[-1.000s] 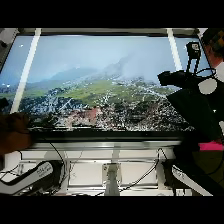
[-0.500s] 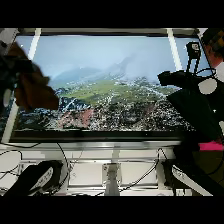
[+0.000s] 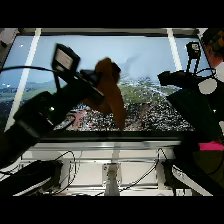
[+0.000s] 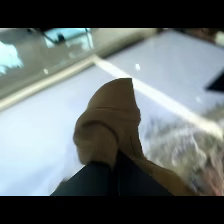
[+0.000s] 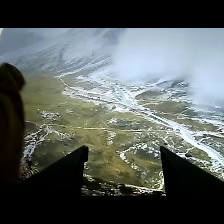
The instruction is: Fold the clothes and pants, and hang the long-sleeved shirts on hangers.
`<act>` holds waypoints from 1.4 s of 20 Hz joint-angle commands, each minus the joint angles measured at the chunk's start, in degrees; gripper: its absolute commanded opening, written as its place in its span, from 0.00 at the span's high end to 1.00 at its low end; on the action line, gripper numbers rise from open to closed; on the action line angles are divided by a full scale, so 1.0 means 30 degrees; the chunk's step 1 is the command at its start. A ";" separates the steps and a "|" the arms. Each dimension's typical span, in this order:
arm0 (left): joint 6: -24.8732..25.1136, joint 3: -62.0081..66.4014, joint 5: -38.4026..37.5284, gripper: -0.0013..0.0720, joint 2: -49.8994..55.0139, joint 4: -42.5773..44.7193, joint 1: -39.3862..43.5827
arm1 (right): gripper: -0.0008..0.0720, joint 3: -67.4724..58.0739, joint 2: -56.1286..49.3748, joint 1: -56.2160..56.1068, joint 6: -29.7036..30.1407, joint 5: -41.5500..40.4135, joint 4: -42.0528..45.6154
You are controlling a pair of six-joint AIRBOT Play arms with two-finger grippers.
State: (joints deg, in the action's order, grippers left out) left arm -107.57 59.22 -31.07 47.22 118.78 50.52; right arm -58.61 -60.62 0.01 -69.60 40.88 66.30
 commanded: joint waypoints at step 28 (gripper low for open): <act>-1.0127 -0.6739 -1.1387 0.30 0.2280 0.7111 -0.1413 | 0.70 -0.0007 0.0044 -0.0022 0.0000 0.3235 -0.2543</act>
State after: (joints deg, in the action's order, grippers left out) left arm -125.36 39.05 -64.93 54.11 133.71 48.80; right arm -58.61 -60.51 0.01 -69.63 50.41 58.74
